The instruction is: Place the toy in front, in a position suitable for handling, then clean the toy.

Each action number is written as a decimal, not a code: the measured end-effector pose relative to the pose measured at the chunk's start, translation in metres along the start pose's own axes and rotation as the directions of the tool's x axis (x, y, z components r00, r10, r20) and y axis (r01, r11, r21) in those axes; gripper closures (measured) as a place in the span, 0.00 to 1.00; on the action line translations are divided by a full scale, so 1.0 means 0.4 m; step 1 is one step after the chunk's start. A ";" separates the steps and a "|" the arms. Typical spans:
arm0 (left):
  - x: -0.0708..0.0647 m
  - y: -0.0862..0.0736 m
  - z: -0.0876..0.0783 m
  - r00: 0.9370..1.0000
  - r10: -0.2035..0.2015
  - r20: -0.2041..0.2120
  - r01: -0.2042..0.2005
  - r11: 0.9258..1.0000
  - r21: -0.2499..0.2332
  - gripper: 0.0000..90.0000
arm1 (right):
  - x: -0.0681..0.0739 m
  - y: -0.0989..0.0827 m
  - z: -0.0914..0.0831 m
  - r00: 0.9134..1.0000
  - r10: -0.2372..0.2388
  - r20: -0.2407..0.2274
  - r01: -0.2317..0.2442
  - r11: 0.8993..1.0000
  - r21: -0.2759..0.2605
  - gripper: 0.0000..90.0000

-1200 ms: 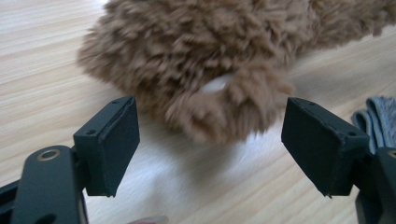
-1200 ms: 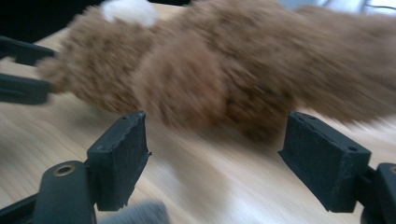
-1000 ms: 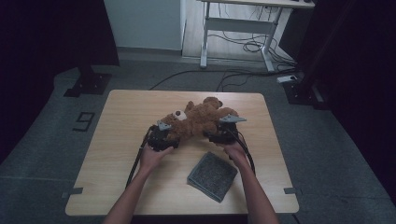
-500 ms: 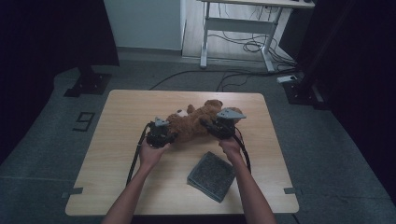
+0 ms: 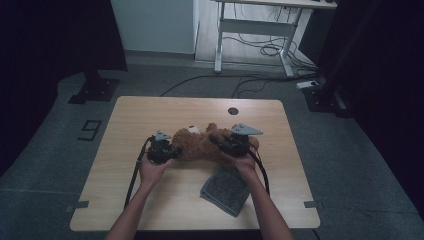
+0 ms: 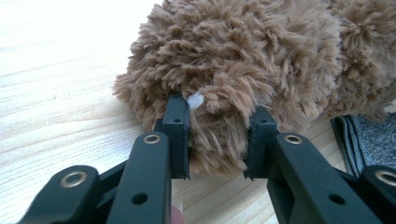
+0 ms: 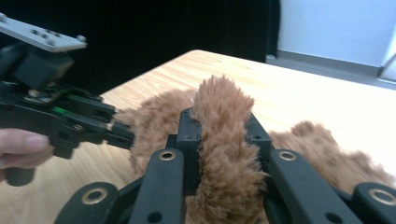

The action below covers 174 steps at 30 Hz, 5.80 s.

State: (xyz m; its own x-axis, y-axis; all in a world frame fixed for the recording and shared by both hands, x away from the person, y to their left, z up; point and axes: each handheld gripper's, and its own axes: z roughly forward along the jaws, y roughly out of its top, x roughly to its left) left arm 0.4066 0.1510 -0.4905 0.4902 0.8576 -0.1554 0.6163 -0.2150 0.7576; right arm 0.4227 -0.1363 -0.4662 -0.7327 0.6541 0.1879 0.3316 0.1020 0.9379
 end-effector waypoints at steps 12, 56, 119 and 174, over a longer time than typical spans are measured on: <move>-0.082 -0.055 -0.113 0.998 0.049 0.033 -0.045 0.992 -0.121 0.50 | -0.029 -0.035 -0.022 0.999 0.046 0.024 -0.047 0.999 0.022 0.75; -0.515 -0.172 0.131 0.903 0.360 0.234 -0.399 0.906 0.144 0.14 | -0.040 -0.047 -0.037 0.995 0.087 0.057 -0.089 0.995 0.040 0.68; -0.079 -0.197 -0.290 0.970 0.089 0.227 -0.034 0.972 -0.234 0.79 | 0.049 -0.206 -0.110 0.994 0.106 -0.013 -0.105 0.994 0.042 0.75; 0.006 -0.143 -0.174 0.999 0.031 -0.044 -0.037 0.988 -0.147 0.79 | 0.051 -0.213 -0.113 0.991 0.129 -0.020 -0.128 0.990 0.063 0.80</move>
State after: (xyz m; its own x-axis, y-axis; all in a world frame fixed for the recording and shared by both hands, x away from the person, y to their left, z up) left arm 0.3297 0.1979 -0.4901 0.4816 0.8702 -0.1040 0.5003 -0.1755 0.8478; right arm 0.3527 -0.1656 -0.5291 -0.6952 0.6469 0.3134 0.4593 0.0645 0.8859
